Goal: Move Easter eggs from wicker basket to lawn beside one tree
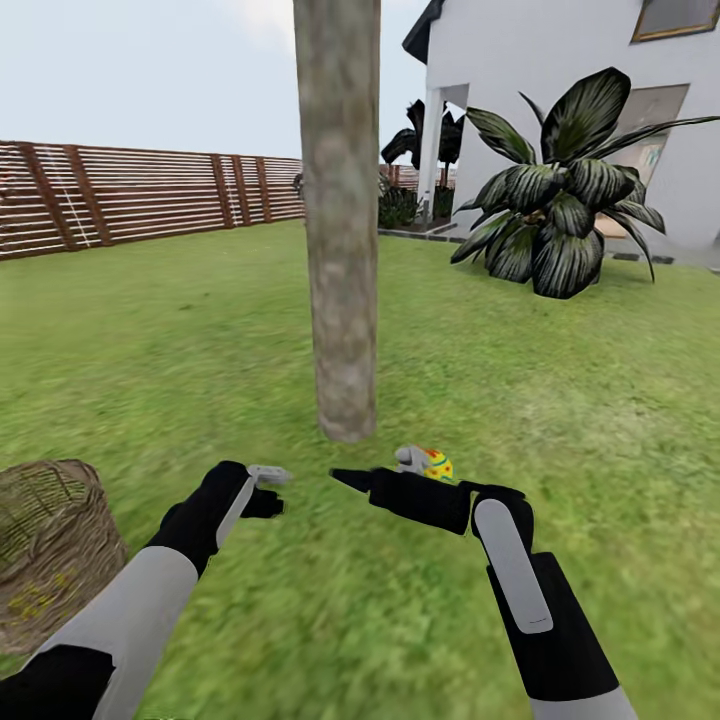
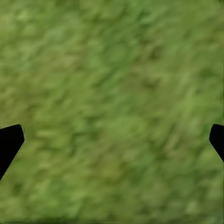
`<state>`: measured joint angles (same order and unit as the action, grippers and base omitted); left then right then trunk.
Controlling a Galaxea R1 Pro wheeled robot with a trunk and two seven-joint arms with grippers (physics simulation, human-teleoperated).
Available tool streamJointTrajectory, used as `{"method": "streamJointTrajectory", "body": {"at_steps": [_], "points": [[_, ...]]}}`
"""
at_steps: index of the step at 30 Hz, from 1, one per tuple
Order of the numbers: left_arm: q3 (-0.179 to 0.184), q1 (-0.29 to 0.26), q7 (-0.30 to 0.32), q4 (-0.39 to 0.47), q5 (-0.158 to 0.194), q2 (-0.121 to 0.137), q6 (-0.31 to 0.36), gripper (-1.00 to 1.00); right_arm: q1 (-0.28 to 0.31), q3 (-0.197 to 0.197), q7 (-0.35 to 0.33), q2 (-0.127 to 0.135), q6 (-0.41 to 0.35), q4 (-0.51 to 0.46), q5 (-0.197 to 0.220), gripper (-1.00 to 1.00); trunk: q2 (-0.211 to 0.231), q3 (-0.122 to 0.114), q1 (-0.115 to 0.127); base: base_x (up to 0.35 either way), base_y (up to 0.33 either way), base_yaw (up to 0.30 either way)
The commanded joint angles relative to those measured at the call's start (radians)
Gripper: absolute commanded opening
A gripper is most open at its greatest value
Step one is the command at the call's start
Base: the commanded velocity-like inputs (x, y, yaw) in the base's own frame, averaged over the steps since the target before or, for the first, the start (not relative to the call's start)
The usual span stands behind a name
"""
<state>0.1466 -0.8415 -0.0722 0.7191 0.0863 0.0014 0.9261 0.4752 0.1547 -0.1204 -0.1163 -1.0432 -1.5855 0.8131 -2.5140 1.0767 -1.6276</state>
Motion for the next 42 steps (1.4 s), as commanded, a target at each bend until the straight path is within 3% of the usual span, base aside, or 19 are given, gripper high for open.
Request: {"method": "streamJointTrajectory", "body": {"at_steps": [1, 42], "points": [[0.003, -0.001, -0.008, 0.0, 0.009, 0.0, 0.003, 1.0, 0.0, -0.001, -0.01, 0.0, -0.004, -0.001, -0.011, 1.0, 0.0, -0.003, 0.001, -0.001, 0.0, 0.279], [0.002, -0.001, -0.006, 0.003, 0.009, 0.0, 0.003, 1.0, 0.0, -0.001, -0.011, 0.0, -0.004, -0.001, -0.009, 1.0, 0.01, -0.179, 0.019, -0.005, 0.0, 0.279]]}}
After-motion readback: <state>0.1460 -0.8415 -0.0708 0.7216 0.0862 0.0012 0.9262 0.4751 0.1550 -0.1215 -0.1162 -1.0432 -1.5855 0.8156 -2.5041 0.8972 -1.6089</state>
